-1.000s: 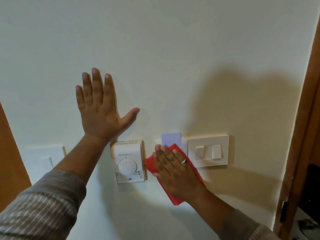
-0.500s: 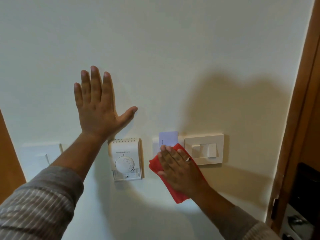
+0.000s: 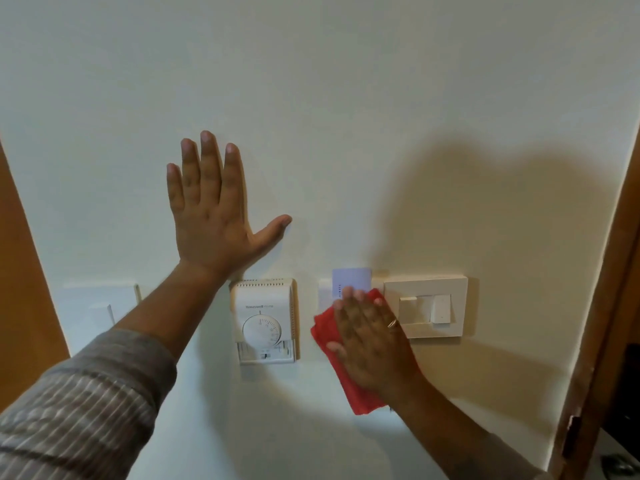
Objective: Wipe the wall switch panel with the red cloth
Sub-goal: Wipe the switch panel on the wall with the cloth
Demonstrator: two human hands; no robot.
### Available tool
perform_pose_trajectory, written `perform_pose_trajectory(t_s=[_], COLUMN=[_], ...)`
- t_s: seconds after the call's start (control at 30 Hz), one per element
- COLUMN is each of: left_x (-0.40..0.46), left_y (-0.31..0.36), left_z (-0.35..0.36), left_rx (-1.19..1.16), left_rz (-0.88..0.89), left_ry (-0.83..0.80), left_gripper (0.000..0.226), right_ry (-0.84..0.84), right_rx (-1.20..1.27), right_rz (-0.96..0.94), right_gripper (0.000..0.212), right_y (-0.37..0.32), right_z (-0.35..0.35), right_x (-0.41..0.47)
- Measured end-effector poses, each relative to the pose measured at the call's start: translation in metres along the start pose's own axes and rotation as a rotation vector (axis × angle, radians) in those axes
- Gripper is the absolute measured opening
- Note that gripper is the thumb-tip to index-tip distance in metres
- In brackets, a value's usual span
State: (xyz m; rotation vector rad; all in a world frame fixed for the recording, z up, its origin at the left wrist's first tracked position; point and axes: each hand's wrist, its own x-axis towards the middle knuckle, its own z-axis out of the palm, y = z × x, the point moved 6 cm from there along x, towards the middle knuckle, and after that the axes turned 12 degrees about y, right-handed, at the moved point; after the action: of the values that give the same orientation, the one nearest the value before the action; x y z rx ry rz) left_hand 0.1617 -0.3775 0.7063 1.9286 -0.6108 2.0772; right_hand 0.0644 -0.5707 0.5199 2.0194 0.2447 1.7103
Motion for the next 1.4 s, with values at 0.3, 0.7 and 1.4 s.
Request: perform_pose_trajectory(t_s=[0.3, 0.7, 1.4], left_x=[0.001, -0.001, -0.002], left_y=[0.000, -0.001, -0.001], left_z=[-0.001, 0.000, 0.000], left_rx=[-0.001, -0.014, -0.014], left_rz=[-0.013, -0.008, -0.015], left_ry=[0.000, 0.000, 0.001], left_gripper=[0.112, 0.111, 0.110], right_ry=[-0.023, 0.020, 0.006], right_rx=[0.056, 0.037, -0.010], right_rz=[-0.202, 0.120, 0.118], right_gripper=[0.074, 0.073, 0.074], right_y=[-0.026, -0.024, 0.006], right_z=[0.014, 0.012, -0.002], right_x=[0.006, -0.001, 0.011])
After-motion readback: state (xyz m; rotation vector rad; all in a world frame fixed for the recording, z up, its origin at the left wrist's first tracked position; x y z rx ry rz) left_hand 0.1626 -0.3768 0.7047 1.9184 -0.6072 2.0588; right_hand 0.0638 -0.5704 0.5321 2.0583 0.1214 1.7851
